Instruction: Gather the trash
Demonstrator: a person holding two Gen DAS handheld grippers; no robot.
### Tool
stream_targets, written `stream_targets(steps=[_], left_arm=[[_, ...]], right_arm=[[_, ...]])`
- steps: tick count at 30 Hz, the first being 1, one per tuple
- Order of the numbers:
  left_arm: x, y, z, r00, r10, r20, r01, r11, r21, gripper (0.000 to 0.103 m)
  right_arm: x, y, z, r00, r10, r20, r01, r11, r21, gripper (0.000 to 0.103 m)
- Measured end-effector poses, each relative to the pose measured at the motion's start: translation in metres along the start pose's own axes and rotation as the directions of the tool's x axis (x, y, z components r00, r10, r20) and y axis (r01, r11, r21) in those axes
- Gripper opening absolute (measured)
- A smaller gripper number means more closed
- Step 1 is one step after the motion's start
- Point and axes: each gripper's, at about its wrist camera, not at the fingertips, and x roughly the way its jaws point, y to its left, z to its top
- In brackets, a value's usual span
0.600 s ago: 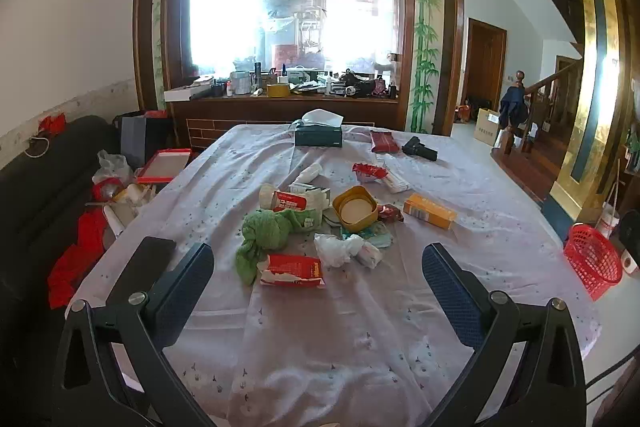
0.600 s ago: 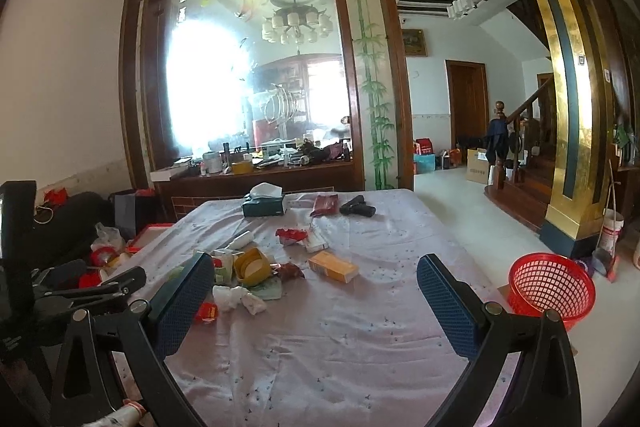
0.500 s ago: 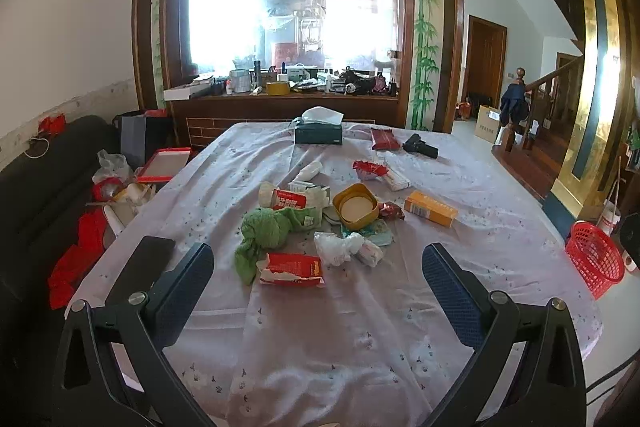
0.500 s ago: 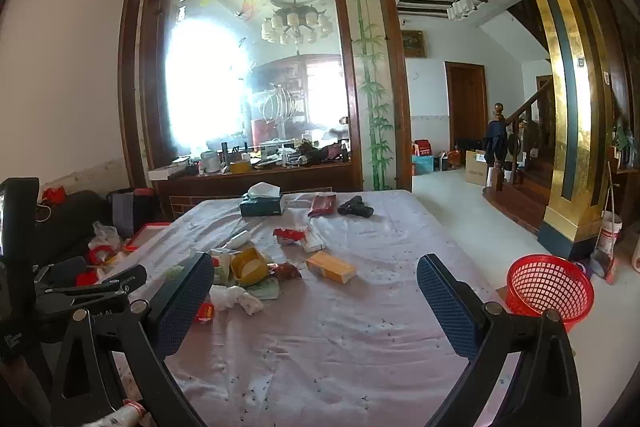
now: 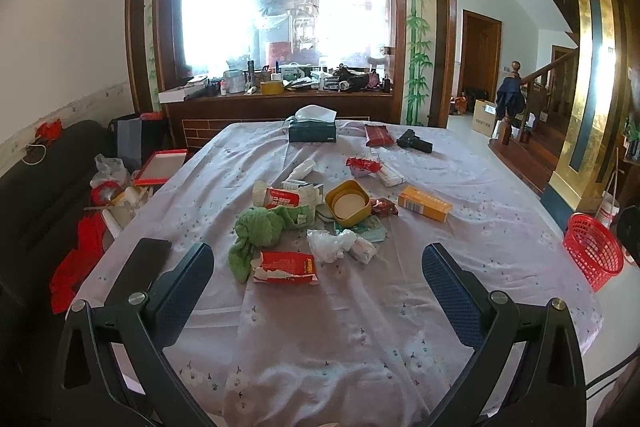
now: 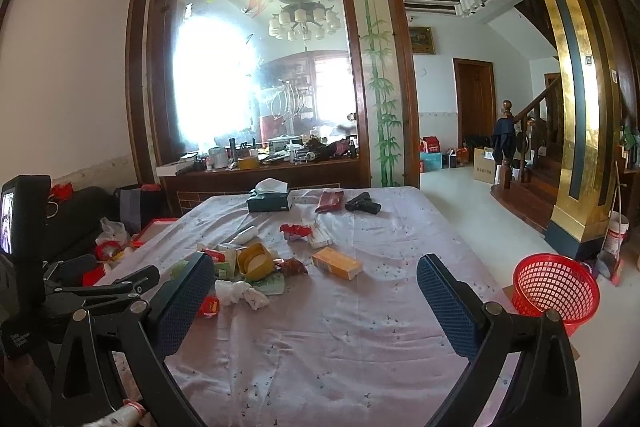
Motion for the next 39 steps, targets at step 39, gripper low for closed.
stream_targets(steps=[39], left_arm=[[0.087, 0.053, -0.004, 0.969, -0.138, -0.206, 0.113, 0.985, -0.132, 0.103]], right_arm=[[0.084, -0.02, -0.002, 0.978, 0.106, -0.181, -0.098, 0.994, 0.055, 0.098]])
